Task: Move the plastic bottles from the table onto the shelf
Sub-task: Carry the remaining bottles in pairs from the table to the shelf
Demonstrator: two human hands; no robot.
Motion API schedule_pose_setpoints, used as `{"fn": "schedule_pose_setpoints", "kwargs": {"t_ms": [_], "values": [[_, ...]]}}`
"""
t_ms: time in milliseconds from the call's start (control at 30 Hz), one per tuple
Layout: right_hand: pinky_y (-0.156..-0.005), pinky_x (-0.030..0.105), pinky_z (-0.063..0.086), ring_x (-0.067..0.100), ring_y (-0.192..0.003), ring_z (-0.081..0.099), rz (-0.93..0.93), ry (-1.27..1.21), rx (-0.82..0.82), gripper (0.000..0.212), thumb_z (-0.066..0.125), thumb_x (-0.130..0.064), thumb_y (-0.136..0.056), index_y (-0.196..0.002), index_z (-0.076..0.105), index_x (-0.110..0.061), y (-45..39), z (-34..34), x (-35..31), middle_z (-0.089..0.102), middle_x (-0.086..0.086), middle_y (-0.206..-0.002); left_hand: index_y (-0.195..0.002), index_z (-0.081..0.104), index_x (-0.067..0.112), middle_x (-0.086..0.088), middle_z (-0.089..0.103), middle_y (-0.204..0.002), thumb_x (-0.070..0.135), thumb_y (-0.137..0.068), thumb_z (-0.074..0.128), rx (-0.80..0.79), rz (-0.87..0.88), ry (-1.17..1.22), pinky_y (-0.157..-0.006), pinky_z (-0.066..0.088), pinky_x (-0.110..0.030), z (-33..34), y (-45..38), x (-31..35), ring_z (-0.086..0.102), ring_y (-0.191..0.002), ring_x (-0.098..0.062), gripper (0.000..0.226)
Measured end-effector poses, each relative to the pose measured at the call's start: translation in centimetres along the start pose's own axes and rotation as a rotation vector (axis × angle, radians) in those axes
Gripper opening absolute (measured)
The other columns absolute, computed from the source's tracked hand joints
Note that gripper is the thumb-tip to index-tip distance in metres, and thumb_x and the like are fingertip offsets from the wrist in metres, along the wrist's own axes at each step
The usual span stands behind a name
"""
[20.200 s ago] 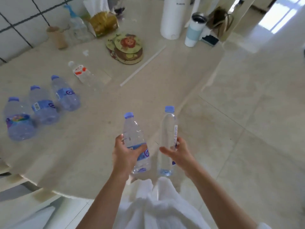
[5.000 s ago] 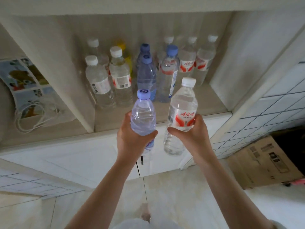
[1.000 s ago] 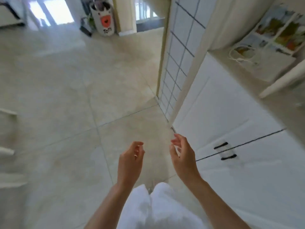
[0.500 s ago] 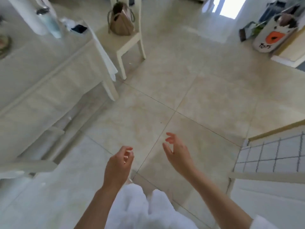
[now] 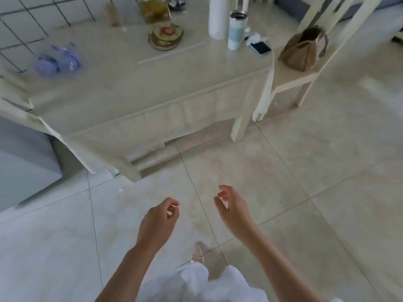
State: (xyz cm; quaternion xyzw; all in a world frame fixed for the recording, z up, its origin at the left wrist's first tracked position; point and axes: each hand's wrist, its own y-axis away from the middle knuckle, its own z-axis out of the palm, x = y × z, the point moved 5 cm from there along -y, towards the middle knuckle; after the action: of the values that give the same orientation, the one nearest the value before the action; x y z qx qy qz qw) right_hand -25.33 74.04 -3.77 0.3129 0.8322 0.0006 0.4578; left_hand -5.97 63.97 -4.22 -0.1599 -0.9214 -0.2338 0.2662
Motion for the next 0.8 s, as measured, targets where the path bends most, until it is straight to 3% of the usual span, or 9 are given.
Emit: {"fn": "schedule_pose_setpoints", "kwargs": {"t_ms": [400, 633, 800], "values": [[-0.084, 0.022, 0.040, 0.016, -0.105, 0.058, -0.076, 0.073, -0.156, 0.035, 0.053, -0.027, -0.094, -0.127, 0.050, -0.016, -14.0, 5.7, -9.7, 0.062, -0.001, -0.111, -0.100, 0.063, 0.032, 0.010, 0.071, -0.094, 0.029, -0.093, 0.056, 0.130, -0.217, 0.172, -0.081, 0.055, -0.037, -8.8, -11.1, -5.0, 0.068, -0.084, -0.011, 0.011], [-0.090, 0.030, 0.047, 0.019, -0.103, 0.060, -0.141, 0.044, -0.212, 0.030, 0.052, -0.023, -0.095, -0.121, 0.055, -0.010, -24.1, 6.5, -16.3, 0.063, 0.001, -0.103, -0.103, 0.065, 0.029, 0.009, 0.071, -0.094, 0.028, -0.093, 0.056, 0.207, -0.295, 0.223, -0.079, 0.055, -0.037, -13.5, -19.6, -4.5, 0.069, -0.083, -0.012, 0.013], [-0.083, 0.020, 0.042, 0.017, -0.103, 0.062, -0.198, 0.049, -0.326, 0.033, 0.050, -0.025, -0.096, -0.126, 0.053, -0.012, -31.5, 8.0, -21.5, 0.064, 0.004, -0.111, -0.096, 0.066, 0.030, 0.007, 0.072, -0.091, 0.025, -0.091, 0.059, 0.293, -0.356, 0.257, -0.077, 0.055, -0.037, -17.3, -25.7, -4.4, 0.070, -0.081, -0.014, 0.010]]}}
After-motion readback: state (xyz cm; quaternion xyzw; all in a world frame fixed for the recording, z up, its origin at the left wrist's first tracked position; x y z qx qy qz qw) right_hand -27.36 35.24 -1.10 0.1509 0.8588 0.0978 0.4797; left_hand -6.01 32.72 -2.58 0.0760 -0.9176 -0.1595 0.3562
